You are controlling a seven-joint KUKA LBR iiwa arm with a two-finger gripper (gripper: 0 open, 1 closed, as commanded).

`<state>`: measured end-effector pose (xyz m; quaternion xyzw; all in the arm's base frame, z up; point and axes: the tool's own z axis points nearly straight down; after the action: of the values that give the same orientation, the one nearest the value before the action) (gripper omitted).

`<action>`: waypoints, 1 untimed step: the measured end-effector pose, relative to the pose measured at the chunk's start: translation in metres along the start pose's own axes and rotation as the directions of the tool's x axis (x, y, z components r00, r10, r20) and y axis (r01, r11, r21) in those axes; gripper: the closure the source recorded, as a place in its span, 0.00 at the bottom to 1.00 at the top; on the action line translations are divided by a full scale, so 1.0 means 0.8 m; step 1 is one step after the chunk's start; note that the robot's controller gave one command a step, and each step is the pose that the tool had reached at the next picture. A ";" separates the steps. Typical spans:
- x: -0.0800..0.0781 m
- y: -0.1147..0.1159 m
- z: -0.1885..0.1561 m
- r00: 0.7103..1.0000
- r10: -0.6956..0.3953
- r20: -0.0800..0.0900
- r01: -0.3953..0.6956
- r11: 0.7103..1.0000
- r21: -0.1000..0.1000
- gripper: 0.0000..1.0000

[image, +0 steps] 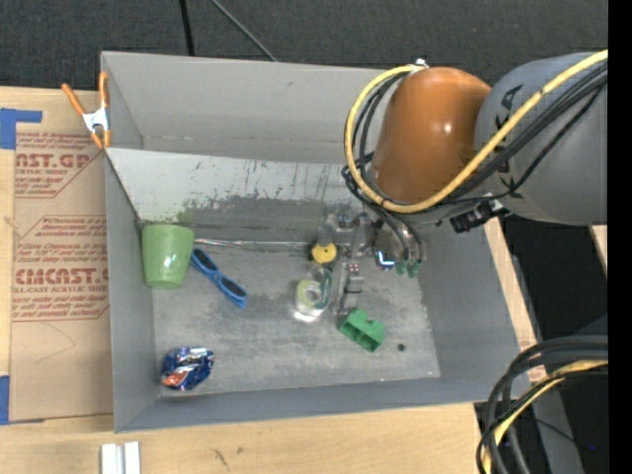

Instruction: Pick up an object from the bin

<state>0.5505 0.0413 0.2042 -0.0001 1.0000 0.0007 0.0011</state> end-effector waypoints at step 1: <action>0.069 -0.080 0.094 0.987 0.158 -0.009 -0.158 0.987 0.004 0.00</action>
Offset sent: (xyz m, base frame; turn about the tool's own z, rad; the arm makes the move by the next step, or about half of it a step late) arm -0.0522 -0.0626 -0.0723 0.1546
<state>0.4958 -0.0230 0.1286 0.0789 0.9969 -0.0007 -0.0036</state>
